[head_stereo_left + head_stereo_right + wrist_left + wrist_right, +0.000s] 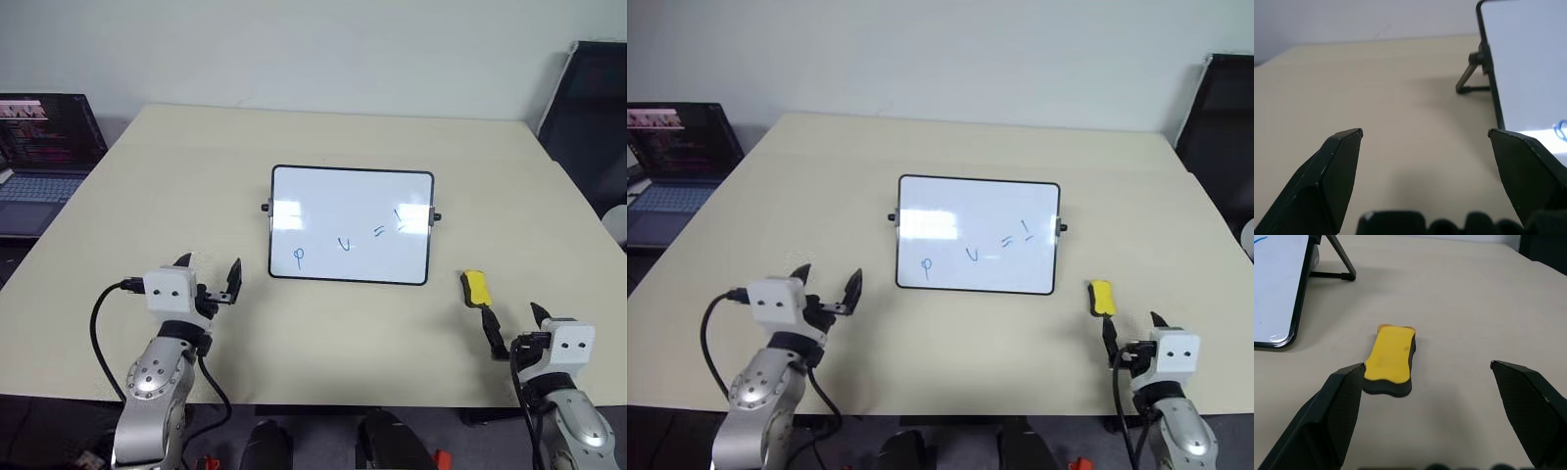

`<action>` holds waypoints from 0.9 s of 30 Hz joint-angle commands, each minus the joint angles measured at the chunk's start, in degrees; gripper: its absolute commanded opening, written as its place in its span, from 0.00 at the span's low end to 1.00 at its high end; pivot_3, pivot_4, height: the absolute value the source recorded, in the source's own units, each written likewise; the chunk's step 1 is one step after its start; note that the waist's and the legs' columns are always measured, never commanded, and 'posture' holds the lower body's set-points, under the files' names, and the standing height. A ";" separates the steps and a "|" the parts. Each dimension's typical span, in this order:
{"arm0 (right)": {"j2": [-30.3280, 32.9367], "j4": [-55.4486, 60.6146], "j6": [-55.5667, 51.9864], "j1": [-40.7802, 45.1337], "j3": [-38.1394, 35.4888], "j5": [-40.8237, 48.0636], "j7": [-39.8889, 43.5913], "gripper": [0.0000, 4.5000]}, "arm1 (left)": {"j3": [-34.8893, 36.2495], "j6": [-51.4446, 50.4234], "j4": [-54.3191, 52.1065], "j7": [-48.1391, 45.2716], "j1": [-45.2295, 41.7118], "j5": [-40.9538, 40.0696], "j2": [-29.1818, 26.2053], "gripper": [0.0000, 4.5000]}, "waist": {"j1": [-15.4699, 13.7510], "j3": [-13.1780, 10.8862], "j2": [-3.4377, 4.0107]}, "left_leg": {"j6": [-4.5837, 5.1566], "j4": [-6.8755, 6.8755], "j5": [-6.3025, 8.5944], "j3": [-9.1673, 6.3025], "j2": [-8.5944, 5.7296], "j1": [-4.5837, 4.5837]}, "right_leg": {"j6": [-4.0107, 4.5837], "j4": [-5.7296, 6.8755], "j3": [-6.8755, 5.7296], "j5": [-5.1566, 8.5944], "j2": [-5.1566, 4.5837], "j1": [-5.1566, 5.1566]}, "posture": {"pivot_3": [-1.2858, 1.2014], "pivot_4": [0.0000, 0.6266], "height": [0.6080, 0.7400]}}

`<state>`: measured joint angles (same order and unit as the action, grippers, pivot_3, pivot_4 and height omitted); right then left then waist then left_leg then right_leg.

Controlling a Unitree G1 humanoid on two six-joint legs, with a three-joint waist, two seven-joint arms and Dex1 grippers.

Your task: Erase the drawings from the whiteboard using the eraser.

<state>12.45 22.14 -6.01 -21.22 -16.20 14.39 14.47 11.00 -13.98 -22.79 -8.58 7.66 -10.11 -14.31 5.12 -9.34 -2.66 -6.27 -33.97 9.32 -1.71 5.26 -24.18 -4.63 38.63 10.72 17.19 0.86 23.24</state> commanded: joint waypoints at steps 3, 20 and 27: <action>0.74 2.93 -2.73 2.47 -0.88 1.36 -1.07 0.99 | -0.92 -0.24 -2.14 0.90 -0.07 0.67 1.19 1.00 | 0.02 -0.03 -0.05 | -0.01 -0.04 0.00 0.00 -0.03 0.01 | 0.00 0.00 0.00 0.00 -0.04 -0.01 | 0.52 0.24 1.00; 2.47 13.56 -14.12 6.52 0.37 3.80 -3.34 0.99 | -1.05 4.11 -3.39 -19.24 -8.07 -5.35 -13.24 1.00 | -0.07 -0.26 -0.01 | -0.02 0.02 0.02 -0.01 -0.07 -0.08 | 0.01 -0.09 -0.06 0.02 -0.12 0.05 | 0.52 0.24 1.00; -1.80 18.71 -31.35 14.40 -3.70 10.31 -15.29 0.99 | -7.56 -1.55 2.69 -33.99 -23.60 -13.28 -18.31 1.00 | -0.16 -0.31 0.12 | -0.01 0.03 0.01 -0.03 -0.09 -0.35 | 0.00 -0.11 -0.17 0.02 -0.14 0.01 | 0.52 0.24 1.00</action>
<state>10.06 37.92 -33.97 -8.12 -17.35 22.76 1.32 4.10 -14.09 -20.65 -40.10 -12.93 -21.05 -31.85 4.96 -9.65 -2.54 -6.26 -33.94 9.33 -1.80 5.18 -24.74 -4.64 38.57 10.49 17.22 0.75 23.33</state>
